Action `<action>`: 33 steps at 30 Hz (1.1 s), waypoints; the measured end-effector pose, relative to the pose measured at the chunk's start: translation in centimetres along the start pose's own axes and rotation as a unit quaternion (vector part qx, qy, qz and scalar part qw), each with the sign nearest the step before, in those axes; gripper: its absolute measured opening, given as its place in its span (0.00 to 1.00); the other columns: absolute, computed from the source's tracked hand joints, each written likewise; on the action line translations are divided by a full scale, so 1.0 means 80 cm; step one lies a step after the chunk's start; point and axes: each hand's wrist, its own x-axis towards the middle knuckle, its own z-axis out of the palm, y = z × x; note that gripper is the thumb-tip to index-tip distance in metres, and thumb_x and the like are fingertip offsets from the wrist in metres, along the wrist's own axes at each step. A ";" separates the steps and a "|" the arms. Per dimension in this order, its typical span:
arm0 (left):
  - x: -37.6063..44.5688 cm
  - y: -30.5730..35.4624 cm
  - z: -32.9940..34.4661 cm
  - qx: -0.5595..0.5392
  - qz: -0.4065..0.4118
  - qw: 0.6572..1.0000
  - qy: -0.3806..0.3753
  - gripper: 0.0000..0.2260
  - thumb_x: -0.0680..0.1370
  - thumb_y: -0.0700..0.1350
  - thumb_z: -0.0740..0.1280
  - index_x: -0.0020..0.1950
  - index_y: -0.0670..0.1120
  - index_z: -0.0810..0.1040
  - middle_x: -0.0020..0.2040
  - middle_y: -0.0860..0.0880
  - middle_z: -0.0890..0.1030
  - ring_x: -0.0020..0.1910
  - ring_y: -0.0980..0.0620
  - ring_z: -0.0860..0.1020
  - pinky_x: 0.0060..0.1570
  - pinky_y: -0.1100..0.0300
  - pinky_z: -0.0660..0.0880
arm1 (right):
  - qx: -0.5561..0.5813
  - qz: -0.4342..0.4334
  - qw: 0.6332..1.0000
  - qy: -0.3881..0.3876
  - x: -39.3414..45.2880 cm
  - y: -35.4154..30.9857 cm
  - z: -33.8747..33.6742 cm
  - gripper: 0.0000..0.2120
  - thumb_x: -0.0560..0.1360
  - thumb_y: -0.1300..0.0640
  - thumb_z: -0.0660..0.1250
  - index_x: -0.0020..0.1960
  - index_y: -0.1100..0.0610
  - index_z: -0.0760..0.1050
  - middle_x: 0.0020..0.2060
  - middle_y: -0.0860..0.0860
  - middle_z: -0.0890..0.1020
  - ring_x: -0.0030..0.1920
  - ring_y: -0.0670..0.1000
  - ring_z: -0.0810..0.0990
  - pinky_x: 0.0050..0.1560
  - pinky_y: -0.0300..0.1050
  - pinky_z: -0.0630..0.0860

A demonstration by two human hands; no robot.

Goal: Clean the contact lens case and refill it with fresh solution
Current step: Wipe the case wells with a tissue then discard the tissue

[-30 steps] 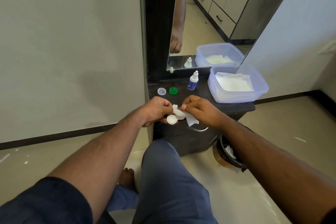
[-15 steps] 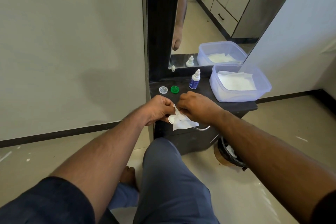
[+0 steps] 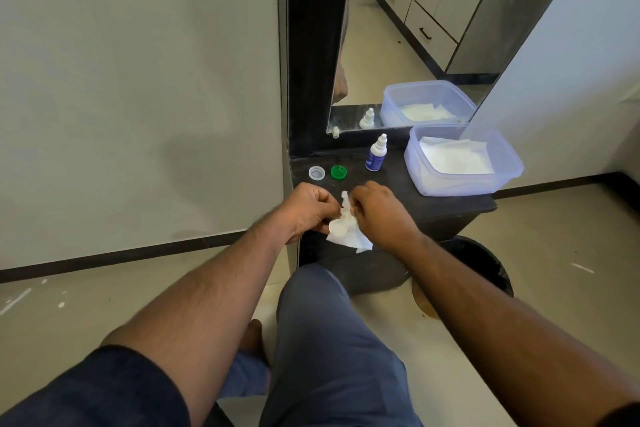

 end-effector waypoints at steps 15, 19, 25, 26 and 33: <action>-0.003 -0.005 0.006 0.025 0.024 0.998 0.050 0.04 0.72 0.32 0.67 0.44 0.33 0.80 0.35 0.41 0.79 0.30 0.52 0.74 0.30 0.62 0.72 | 0.184 0.130 0.974 0.030 -0.007 0.003 0.011 0.08 0.75 0.65 0.60 0.41 0.61 0.78 0.40 0.55 0.81 0.41 0.54 0.79 0.45 0.48 0.76; -0.003 -0.009 0.004 0.026 0.030 0.998 0.046 0.03 0.72 0.32 0.68 0.39 0.37 0.80 0.34 0.41 0.78 0.31 0.51 0.73 0.30 0.61 0.72 | 0.129 0.099 0.987 0.011 0.000 -0.001 0.006 0.06 0.76 0.64 0.62 0.45 0.61 0.78 0.43 0.55 0.80 0.44 0.54 0.78 0.46 0.46 0.76; -0.003 -0.006 0.003 0.001 0.032 0.999 0.027 0.04 0.72 0.30 0.69 0.44 0.29 0.78 0.34 0.40 0.77 0.27 0.53 0.76 0.27 0.63 0.76 | -0.038 -0.176 0.982 -0.056 0.011 0.010 -0.020 0.09 0.77 0.61 0.63 0.56 0.59 0.78 0.50 0.55 0.78 0.51 0.52 0.75 0.50 0.41 0.69; -0.003 -0.006 0.003 0.001 0.032 0.999 0.027 0.04 0.72 0.30 0.69 0.45 0.29 0.78 0.34 0.40 0.77 0.27 0.53 0.76 0.28 0.63 0.76 | -0.048 -0.192 0.978 -0.065 0.013 0.012 -0.022 0.10 0.77 0.61 0.64 0.57 0.59 0.78 0.50 0.55 0.78 0.52 0.52 0.75 0.51 0.41 0.70; -0.001 -0.015 0.004 0.027 0.053 0.996 0.060 0.03 0.72 0.33 0.69 0.40 0.37 0.82 0.34 0.42 0.79 0.32 0.52 0.74 0.34 0.61 0.73 | 0.194 0.151 0.968 0.053 -0.008 -0.003 0.014 0.09 0.75 0.64 0.64 0.36 0.60 0.77 0.34 0.51 0.79 0.36 0.50 0.77 0.39 0.44 0.75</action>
